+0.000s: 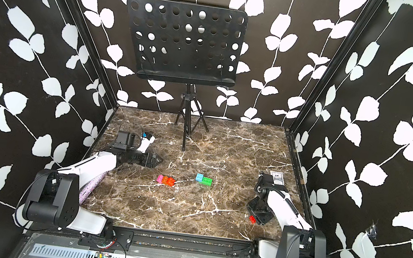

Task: Assemble the letter y with lego
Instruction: Pick up the lego brick from the center of the board, then assemble the lego brick with the lego brick.

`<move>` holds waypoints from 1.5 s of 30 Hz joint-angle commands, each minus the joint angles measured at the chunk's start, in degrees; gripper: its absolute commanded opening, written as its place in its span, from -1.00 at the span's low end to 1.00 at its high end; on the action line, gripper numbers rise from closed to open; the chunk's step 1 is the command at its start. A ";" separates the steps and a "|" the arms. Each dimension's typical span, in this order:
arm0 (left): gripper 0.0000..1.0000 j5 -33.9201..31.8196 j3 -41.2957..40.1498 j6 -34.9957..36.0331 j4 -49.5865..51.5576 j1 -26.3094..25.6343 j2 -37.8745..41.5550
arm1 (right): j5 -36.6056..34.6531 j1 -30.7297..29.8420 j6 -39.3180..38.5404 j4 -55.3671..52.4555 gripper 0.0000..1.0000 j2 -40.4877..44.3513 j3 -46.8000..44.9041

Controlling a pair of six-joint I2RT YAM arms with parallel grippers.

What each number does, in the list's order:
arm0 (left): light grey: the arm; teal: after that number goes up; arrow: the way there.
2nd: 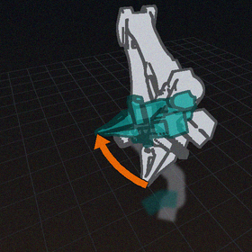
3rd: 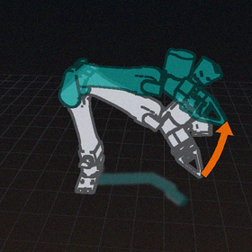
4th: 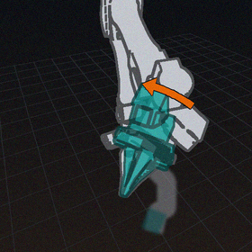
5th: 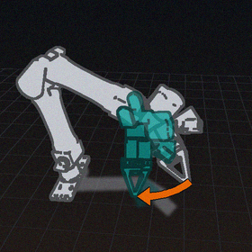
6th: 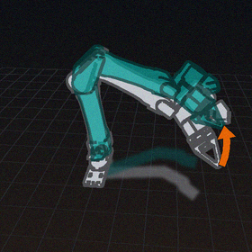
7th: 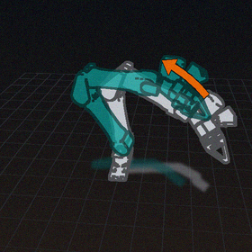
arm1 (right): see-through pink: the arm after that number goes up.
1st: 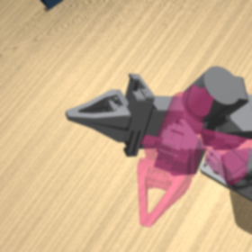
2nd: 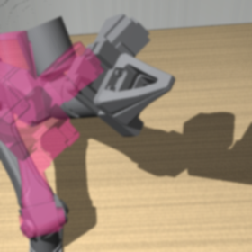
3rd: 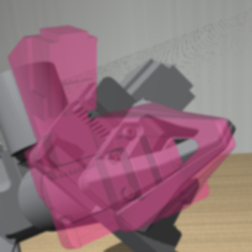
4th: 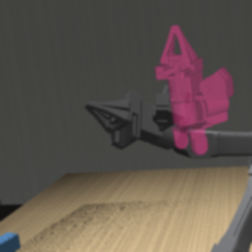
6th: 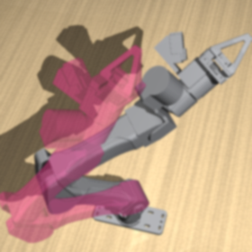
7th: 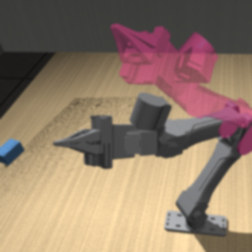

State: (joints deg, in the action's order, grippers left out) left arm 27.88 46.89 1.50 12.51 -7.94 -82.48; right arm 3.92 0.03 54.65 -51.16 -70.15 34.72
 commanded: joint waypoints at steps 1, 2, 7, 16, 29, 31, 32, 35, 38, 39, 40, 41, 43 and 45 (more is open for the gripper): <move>0.87 0.41 0.89 0.30 0.66 -0.20 0.64 | -0.10 0.31 -0.09 -0.87 -0.30 -0.33 -0.73; 0.87 0.41 0.87 0.26 0.65 -0.17 0.65 | -0.23 0.26 -0.24 -0.96 -0.33 -0.20 -0.62; 0.87 -0.08 0.90 0.49 0.67 -0.17 0.65 | -0.01 0.21 -3.09 -1.41 -0.45 0.67 1.79; 0.88 -2.83 1.28 2.18 1.45 -0.09 1.00 | -1.11 -8.26 -17.86 -2.16 -0.53 -5.10 19.32; 0.91 -4.51 0.37 3.55 1.42 4.22 2.41 | 0.74 -25.71 -67.19 -1.98 -0.56 -23.86 42.58; 0.91 -4.41 0.17 3.22 1.22 5.56 2.44 | 0.85 -27.00 -74.76 -3.03 -0.56 -25.37 44.16; 0.91 -4.32 0.06 2.87 1.04 6.37 2.54 | 0.86 -27.48 -78.10 -3.68 -0.56 -26.12 44.77; 0.91 -3.74 -0.23 2.18 0.68 7.97 2.67 | 0.39 -28.69 -85.81 -5.78 -0.57 -28.36 46.71; 0.91 -2.62 -0.67 1.96 0.26 8.53 2.90 | -1.46 -30.86 -92.52 -7.42 -0.56 -30.48 47.76; 0.91 -2.48 -0.79 1.83 0.15 8.59 2.77 | -2.13 -31.54 -93.82 -7.67 -0.56 -31.23 48.03; 0.91 -2.44 -0.77 1.60 0.08 8.65 2.69 | -2.56 -32.20 -95.13 -8.27 -0.56 -32.10 48.57; 0.91 -2.39 -0.78 1.34 0.06 8.78 2.50 | -2.84 -32.82 -96.22 -8.95 -0.56 -33.17 49.16; 0.91 -2.14 -0.82 0.97 -0.11 8.88 2.16 | -3.56 -33.81 -97.72 -10.32 -0.57 -35.06 50.31; 0.91 -2.00 -0.72 0.72 -0.19 8.88 1.89 | -3.55 -34.65 -98.24 -11.57 -0.57 -36.84 51.60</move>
State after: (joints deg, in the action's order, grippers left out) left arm 24.64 46.83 2.98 13.34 0.58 -81.58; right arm 1.43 -33.50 -37.85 -58.22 -105.43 84.18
